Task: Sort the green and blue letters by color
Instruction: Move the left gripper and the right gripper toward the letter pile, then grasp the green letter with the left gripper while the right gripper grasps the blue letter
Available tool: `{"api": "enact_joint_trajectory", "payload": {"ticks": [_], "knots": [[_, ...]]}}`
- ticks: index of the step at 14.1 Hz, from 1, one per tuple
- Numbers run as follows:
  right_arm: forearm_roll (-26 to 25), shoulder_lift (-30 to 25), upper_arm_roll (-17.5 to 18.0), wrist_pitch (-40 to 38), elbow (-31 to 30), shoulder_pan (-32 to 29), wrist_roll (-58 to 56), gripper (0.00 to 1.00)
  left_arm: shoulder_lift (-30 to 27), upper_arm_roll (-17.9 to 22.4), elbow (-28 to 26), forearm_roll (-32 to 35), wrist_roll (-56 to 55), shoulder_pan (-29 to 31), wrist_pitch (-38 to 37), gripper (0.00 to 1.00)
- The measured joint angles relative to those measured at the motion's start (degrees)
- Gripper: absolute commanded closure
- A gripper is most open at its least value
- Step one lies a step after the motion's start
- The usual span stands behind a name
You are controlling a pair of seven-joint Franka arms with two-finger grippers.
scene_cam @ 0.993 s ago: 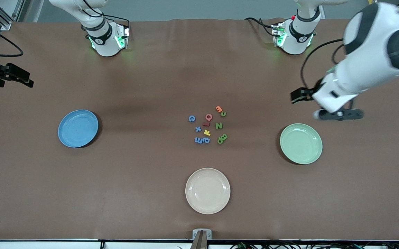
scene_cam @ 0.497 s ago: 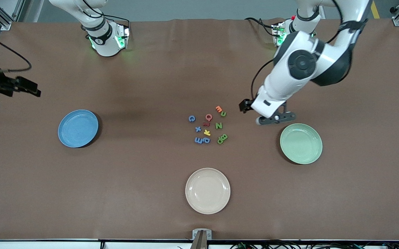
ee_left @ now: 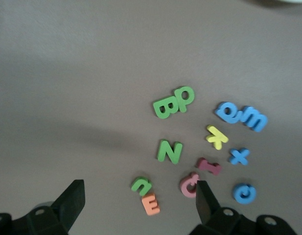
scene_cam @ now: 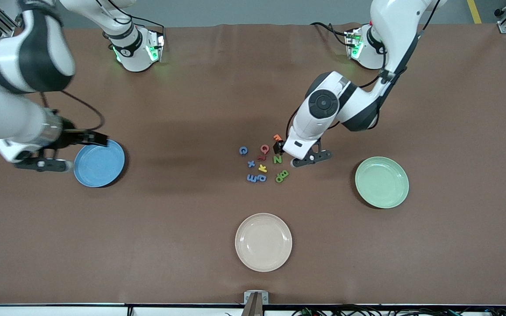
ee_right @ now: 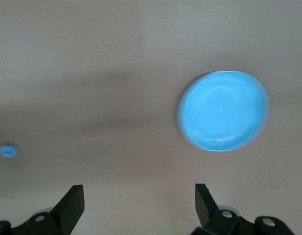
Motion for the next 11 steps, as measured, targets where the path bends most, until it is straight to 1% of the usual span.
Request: {"api": "enact_joint_trajectory", "payload": {"ticks": [2, 4, 7, 9, 10, 11], "knots": [[3.58, 2.84, 0.22, 4.43, -0.26, 5.60, 3.09, 0.00, 1.85, 0.00, 0.01, 2.07, -3.45, -0.77, 1.65, 0.00], [5.61, 6.56, 0.20, 9.66, -0.45, 10.07, 4.80, 0.00, 3.23, 0.00, -0.01, 4.06, -5.09, -1.44, 2.50, 0.00], [5.96, 11.22, 0.22, 16.88, -0.64, 16.64, 12.63, 0.00, 4.56, -0.01, -0.58, 5.14, -5.65, -1.93, 3.02, 0.00], [5.98, 13.40, 0.20, 21.77, -1.56, 20.56, 16.59, 0.00, 5.17, -0.01, -1.93, 5.14, -5.91, -2.24, 4.93, 0.01], [5.98, 14.42, 0.19, 23.96, -2.22, 22.34, 18.58, 0.00, 5.49, -0.01, -2.61, 5.15, -6.18, -2.43, 6.07, 0.04], [5.98, 15.52, 0.16, 25.54, -2.71, 23.89, 20.30, 0.00, 5.84, -0.01, -3.13, 5.17, -6.51, -2.67, 6.98, 0.09]]}}
